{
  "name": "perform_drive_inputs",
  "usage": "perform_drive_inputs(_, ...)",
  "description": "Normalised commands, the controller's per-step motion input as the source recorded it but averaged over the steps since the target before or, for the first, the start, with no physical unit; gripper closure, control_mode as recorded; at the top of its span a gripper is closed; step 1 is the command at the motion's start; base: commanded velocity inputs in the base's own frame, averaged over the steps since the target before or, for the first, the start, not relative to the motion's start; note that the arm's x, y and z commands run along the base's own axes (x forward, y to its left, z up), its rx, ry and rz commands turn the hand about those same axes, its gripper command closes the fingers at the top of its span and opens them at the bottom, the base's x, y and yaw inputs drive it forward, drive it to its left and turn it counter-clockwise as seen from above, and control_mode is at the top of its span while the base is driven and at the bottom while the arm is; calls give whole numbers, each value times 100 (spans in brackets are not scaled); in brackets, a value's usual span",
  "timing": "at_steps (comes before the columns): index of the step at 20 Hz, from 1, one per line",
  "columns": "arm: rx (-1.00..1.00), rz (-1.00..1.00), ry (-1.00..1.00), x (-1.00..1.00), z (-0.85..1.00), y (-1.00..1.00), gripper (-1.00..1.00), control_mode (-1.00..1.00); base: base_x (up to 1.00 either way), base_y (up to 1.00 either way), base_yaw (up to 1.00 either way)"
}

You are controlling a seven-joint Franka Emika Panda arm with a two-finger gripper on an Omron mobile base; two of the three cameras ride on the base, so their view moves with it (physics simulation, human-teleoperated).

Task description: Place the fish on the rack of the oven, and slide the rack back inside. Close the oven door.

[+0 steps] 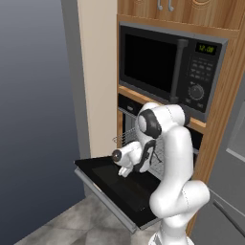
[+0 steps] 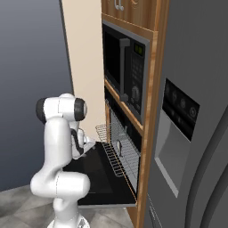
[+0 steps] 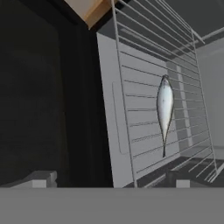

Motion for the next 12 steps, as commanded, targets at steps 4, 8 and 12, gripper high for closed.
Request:
perform_drive_inputs(4, 1, -11, 21, 0, 32, 29, -100, -100, 0, 0, 0)
perform_drive_inputs(8, 0, -3, 10, 2, -2, 22, -100, -100, 0, 0, 0)
perform_drive_inputs(12, 0, 0, 0, 23, -53, 0, -100, -100, 0, 0, 0)
